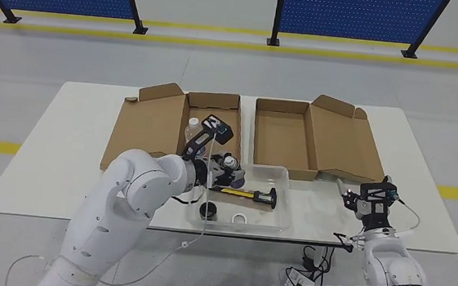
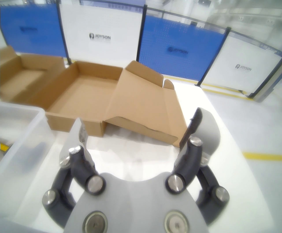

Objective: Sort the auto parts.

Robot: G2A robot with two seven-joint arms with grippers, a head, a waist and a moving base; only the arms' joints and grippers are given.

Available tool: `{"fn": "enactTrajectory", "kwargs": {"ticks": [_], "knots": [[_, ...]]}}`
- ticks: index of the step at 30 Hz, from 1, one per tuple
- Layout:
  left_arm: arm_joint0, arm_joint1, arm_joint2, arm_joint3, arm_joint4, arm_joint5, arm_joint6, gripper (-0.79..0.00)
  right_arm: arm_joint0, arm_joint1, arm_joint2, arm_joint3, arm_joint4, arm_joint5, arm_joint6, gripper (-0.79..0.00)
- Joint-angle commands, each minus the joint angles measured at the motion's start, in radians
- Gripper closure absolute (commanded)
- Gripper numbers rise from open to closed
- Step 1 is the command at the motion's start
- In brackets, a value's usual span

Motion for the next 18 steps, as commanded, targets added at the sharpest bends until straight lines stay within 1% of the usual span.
{"fn": "enactTrajectory", "kwargs": {"ticks": [1, 10, 18], "knots": [[-0.007, 0.003, -0.006, -0.02, -0.025, -0.012, -0.028, 0.0, 0.0, 0.0, 0.0, 0.0, 0.0, 0.0, 0.0, -0.785], [-0.025, 0.014, -0.014, -0.069, -0.142, -0.063, -0.116, 0.0, 0.0, 0.0, 0.0, 0.0, 0.0, 0.0, 0.0, -0.785], [-0.034, 0.023, -0.01, -0.063, -0.178, -0.08, -0.136, 0.0, 0.0, 0.0, 0.0, 0.0, 0.0, 0.0, 0.0, -0.785]]}}
